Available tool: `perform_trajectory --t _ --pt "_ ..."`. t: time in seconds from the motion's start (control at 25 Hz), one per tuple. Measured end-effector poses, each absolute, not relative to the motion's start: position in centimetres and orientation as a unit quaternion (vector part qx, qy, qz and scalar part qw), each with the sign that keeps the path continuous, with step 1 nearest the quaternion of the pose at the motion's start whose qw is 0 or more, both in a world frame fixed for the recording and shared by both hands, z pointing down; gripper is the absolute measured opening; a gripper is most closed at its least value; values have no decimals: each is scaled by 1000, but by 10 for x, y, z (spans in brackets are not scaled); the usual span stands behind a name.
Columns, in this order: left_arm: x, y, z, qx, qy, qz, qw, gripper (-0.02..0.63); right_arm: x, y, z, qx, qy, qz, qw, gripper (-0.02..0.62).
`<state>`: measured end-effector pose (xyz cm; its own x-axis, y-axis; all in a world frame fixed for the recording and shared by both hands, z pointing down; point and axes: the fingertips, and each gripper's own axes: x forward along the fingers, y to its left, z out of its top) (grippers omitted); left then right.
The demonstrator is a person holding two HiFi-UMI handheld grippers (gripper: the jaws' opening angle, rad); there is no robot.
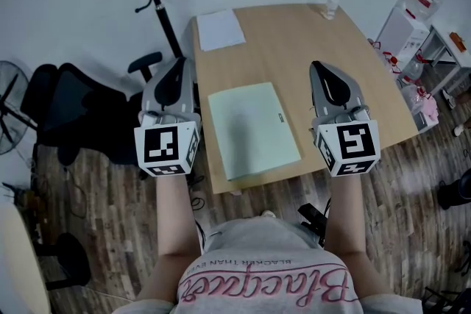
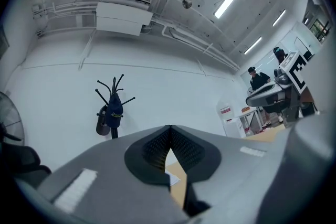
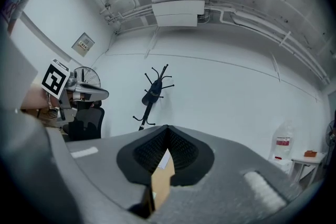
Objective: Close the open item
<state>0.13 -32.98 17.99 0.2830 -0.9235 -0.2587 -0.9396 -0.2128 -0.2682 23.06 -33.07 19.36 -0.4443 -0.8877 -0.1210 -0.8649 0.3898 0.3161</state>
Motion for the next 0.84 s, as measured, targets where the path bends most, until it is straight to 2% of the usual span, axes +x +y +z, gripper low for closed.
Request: perform_trajectory --t 0.84 --pt "4 -317 171 -778 597 33 194 20 232 -320 186 537 -822 -183 42 2"
